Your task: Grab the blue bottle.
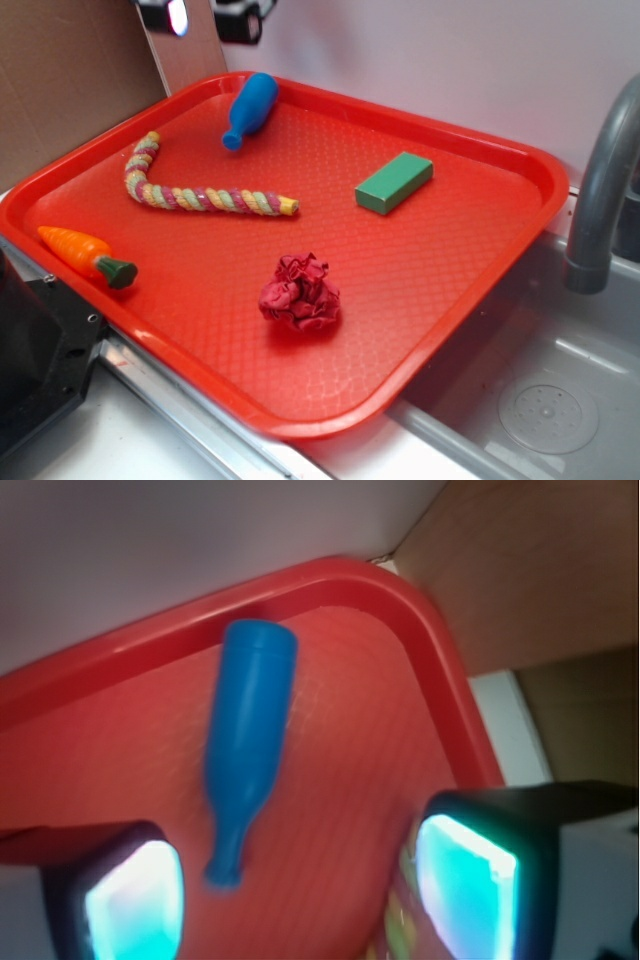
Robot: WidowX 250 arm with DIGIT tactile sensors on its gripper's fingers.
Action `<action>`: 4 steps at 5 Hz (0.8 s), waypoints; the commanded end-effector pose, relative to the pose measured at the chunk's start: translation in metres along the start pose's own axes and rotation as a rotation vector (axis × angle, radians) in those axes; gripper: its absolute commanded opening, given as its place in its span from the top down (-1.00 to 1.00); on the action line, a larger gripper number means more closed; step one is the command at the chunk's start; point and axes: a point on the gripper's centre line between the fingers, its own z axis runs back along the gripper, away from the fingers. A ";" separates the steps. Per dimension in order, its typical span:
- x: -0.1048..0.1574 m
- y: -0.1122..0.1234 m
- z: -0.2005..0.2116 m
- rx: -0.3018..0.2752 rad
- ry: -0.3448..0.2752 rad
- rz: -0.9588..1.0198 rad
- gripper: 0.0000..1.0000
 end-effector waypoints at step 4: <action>0.010 -0.003 -0.055 0.059 0.135 0.023 -1.00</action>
